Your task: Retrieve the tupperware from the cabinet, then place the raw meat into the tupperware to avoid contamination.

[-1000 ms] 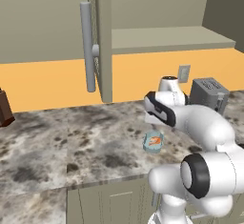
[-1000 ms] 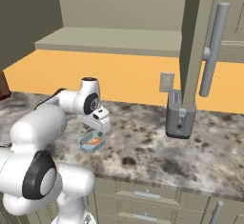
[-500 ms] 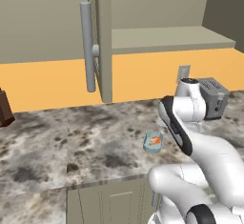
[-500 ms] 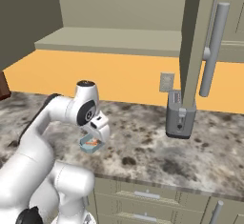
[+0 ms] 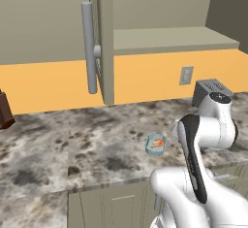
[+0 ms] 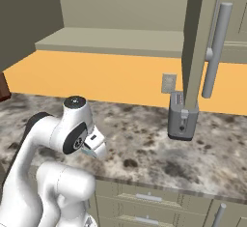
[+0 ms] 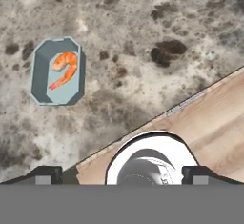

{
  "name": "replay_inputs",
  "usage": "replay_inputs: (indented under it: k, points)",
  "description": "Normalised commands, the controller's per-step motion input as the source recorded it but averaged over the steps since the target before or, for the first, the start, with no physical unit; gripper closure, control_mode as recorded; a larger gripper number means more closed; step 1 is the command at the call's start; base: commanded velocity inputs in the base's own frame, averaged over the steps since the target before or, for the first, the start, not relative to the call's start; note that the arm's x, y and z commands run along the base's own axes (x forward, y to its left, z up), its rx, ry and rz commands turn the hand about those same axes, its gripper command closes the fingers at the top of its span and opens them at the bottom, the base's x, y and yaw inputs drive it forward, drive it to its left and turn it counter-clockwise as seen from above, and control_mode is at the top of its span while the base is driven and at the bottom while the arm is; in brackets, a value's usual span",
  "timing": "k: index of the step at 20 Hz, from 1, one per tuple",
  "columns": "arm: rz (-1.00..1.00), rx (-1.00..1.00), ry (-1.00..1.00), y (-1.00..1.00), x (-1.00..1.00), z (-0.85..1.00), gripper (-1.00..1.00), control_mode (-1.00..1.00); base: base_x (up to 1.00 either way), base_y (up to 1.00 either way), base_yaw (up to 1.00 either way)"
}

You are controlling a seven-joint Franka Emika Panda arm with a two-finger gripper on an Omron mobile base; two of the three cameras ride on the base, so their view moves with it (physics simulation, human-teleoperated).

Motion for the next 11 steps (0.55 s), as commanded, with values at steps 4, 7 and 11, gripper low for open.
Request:
replay_inputs:
  k: [4, 7, 11]
  points:
    - [0.0, 0.0, -0.08, -0.2, -0.26, 0.08, -1.0, -1.0, 0.0, 0.0, 0.0]
    - [0.0, 0.04, -0.04, -0.37, 0.06, 0.1, -1.0, -1.0, 0.0, 0.0, 0.0]
    - [0.03, 0.12, 0.08, -0.57, 0.65, -0.01, -1.0, -1.0, 0.0, 0.0, 0.0]
